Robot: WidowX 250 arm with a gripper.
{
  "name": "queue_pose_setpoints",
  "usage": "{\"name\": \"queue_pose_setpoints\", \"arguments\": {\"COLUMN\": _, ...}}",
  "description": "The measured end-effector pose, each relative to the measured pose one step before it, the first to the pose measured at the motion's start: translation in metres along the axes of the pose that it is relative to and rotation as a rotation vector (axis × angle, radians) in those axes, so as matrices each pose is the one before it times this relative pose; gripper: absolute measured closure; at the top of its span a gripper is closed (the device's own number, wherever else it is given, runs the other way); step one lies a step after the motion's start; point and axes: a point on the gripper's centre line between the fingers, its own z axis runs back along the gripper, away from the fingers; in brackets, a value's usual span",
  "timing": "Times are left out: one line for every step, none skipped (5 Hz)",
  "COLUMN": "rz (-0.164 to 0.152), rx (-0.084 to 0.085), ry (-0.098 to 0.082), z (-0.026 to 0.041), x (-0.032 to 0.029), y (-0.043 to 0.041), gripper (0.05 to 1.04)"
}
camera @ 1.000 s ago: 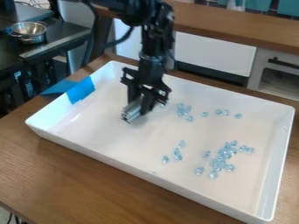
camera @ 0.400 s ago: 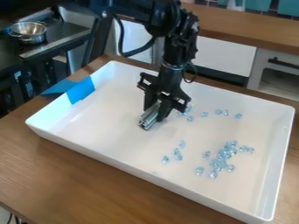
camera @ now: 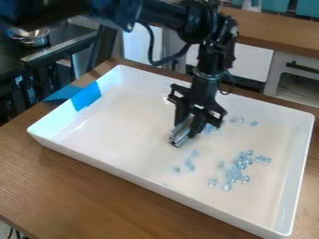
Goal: Sweep into pile
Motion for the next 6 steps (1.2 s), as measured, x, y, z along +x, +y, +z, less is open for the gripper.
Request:
{"name": "queue_pose_setpoints", "arguments": {"rz": -0.0190, "rx": -0.0111, "ry": -0.0038, "z": 0.00174, "x": 0.00074, "y": -0.00616, "gripper": 0.700}}
{"name": "queue_pose_setpoints", "arguments": {"rz": -0.0878, "rx": -0.0128, "ry": -0.0510, "z": 0.00193, "x": 0.00753, "y": -0.01602, "gripper": 0.700}}
{"name": "queue_pose_setpoints", "arguments": {"rz": -0.1143, "rx": -0.0216, "ry": -0.0484, "z": -0.00007, "x": 0.00738, "y": -0.00785, "gripper": 0.699}}
{"name": "queue_pose_setpoints", "arguments": {"rz": -0.1196, "rx": -0.0340, "ry": -0.0158, "z": -0.00319, "x": -0.00396, "y": -0.00610, "gripper": 0.699}}
{"name": "queue_pose_setpoints", "arguments": {"rz": -0.0876, "rx": -0.0290, "ry": 0.0023, "z": 0.00027, "x": -0.01238, "y": -0.00398, "gripper": 0.699}}
{"name": "queue_pose_setpoints", "arguments": {"rz": -0.0711, "rx": -0.0397, "ry": 0.0180, "z": 0.00350, "x": -0.02046, "y": -0.01159, "gripper": 0.699}}
